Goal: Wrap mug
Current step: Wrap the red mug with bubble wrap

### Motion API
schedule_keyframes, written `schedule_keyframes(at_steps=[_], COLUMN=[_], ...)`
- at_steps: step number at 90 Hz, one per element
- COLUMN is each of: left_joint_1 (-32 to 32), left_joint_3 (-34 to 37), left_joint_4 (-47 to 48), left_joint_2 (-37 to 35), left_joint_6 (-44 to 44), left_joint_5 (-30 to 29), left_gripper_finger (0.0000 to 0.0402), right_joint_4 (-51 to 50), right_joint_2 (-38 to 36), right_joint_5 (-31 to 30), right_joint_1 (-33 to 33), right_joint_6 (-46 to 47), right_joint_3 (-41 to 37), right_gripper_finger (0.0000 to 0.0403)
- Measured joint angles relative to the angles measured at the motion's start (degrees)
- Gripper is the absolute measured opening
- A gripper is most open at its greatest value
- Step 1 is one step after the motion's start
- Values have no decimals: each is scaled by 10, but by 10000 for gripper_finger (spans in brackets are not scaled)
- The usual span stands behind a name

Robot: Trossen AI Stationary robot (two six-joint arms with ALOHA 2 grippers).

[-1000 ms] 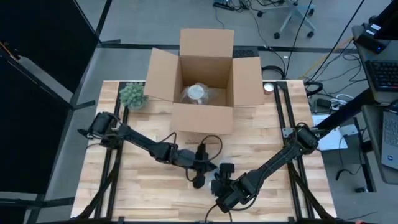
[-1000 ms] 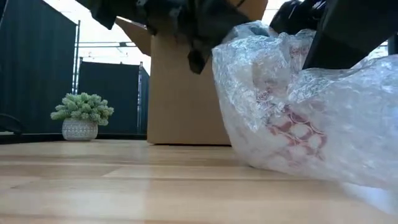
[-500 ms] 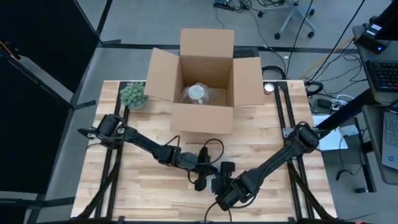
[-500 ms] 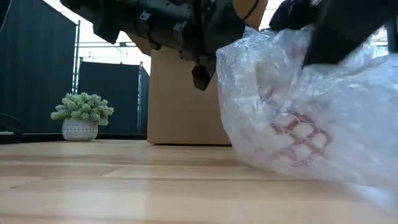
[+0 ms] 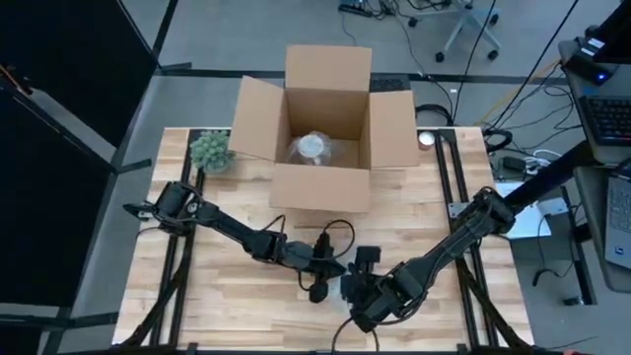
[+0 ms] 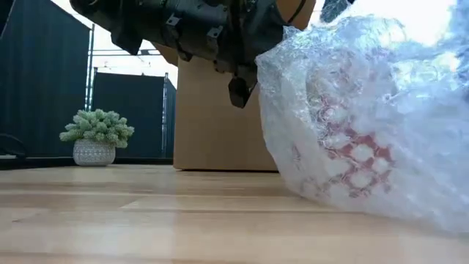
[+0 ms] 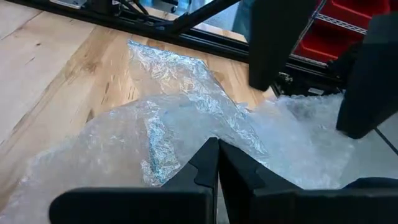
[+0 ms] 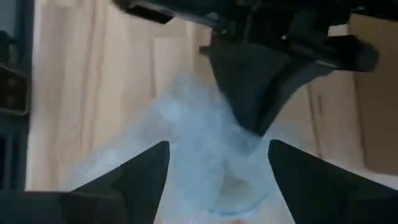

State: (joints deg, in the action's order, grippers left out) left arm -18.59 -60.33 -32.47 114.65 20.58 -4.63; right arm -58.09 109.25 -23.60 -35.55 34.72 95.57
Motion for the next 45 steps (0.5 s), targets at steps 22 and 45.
schedule_keyframes(at_steps=[22, 45], left_joint_1=[0, 0], left_joint_3=[0, 1], left_joint_4=[-3, -3], left_joint_2=[0, -3], left_joint_6=[0, 1], left_joint_5=[0, -1], left_gripper_finger=[0, 0], right_joint_4=[3, 3], right_joint_2=[73, 129], right_joint_5=[56, 43], right_joint_1=[3, 2], right_joint_6=[6, 21], right_joint_3=[1, 3], right_gripper_finger=[263, 263])
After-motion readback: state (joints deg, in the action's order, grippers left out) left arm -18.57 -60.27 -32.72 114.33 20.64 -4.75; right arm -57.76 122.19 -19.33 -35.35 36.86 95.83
